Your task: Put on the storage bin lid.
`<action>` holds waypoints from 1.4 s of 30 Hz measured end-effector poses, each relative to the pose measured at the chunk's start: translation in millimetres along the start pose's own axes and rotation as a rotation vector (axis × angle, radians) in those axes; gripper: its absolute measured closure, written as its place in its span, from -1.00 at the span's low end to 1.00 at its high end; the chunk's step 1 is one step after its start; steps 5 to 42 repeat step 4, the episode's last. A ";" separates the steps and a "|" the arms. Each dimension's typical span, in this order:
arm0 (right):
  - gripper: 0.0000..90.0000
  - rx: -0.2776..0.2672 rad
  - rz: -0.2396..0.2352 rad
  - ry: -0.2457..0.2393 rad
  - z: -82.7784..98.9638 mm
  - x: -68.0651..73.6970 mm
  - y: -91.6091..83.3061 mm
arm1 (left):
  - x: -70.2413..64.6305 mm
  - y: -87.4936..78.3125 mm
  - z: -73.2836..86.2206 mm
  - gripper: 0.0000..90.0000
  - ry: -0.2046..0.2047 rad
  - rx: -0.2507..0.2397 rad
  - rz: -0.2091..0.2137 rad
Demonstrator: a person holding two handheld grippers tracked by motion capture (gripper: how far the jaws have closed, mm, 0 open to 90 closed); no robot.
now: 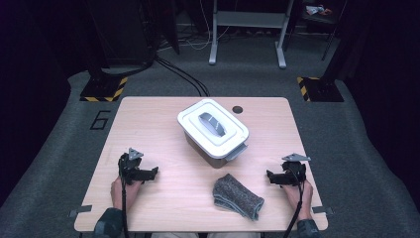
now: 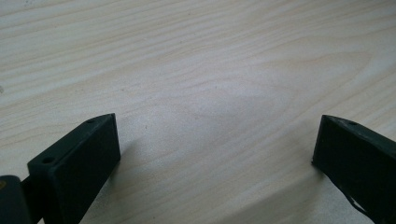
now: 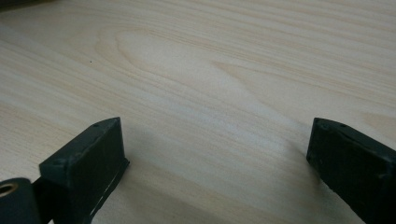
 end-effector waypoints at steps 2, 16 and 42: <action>-0.95 0.002 0.000 -0.006 0.9 -0.3 -0.3 | -0.4 0.2 -0.2 -0.99 -0.005 -0.003 0.000; -0.95 -0.008 -0.002 0.000 0.8 0.0 0.1 | -0.5 0.2 -0.2 -0.99 -0.007 -0.003 0.000; -0.95 -0.008 -0.002 0.000 0.8 0.0 0.1 | -0.5 0.2 -0.2 -0.99 -0.007 -0.003 0.000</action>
Point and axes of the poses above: each handheld gripper's, and its own axes: y roughly forward along the jaws, z roughly out of its underside, x roughly to its left, the point moved 9 cm from there along y, roughly forward along the jaws, and after that the axes turned 7 degrees about -z, right-handed, at the moved point
